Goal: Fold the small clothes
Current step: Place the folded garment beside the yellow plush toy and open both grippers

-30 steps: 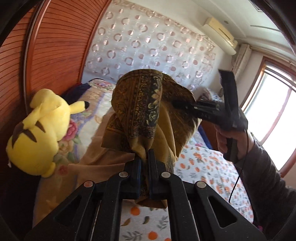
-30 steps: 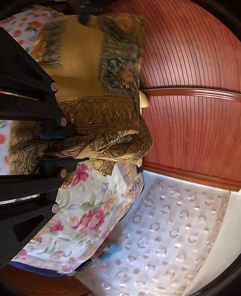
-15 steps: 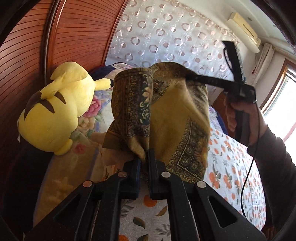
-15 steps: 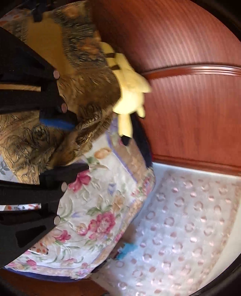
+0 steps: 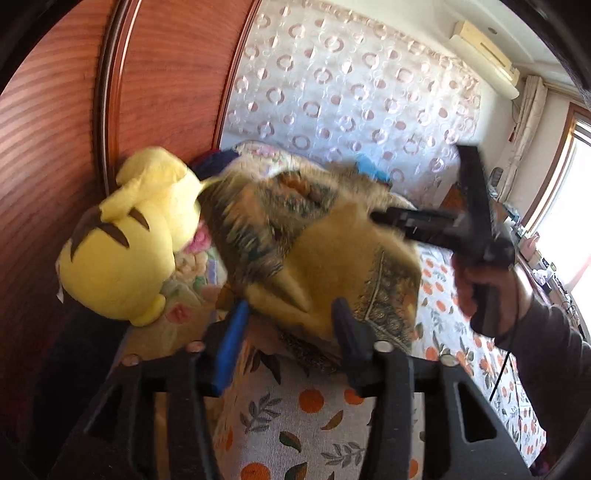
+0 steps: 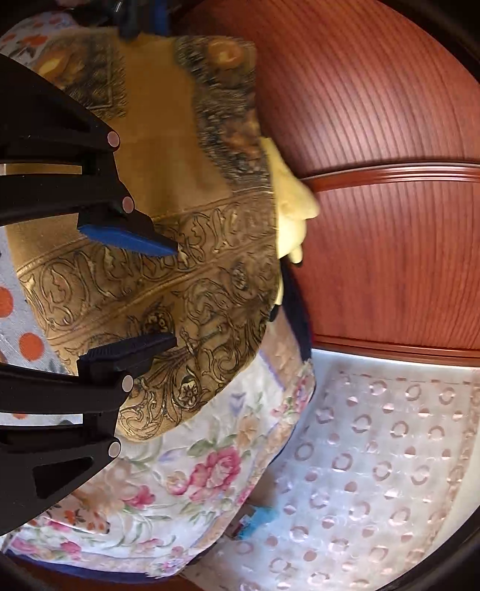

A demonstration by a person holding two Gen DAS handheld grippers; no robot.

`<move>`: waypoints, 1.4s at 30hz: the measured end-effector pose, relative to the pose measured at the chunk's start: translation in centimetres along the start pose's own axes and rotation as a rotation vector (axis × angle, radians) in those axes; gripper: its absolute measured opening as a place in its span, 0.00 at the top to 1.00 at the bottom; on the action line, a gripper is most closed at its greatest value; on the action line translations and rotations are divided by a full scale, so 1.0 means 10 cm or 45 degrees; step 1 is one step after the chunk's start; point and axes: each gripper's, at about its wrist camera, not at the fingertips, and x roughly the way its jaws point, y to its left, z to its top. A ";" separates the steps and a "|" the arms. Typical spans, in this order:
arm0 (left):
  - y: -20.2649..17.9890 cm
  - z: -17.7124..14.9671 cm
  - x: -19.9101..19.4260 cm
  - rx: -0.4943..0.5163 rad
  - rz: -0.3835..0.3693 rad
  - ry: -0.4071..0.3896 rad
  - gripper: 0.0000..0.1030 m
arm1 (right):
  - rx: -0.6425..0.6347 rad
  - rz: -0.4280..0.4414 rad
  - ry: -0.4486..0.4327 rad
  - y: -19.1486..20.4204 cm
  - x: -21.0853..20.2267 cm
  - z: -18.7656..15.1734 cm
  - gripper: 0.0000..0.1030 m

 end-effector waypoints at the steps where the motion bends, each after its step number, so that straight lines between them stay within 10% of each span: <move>1: -0.02 0.03 -0.04 0.011 0.024 -0.016 0.36 | 0.008 0.004 -0.002 -0.02 0.03 0.00 0.57; 25: -1.04 -0.05 -0.15 0.310 0.025 -0.067 0.28 | 0.200 -0.078 -0.130 0.24 -1.82 -1.08 0.51; 42: -2.01 -0.54 -0.78 0.486 -0.053 -0.136 0.27 | 0.430 -0.406 -0.283 0.79 -3.50 -2.12 0.27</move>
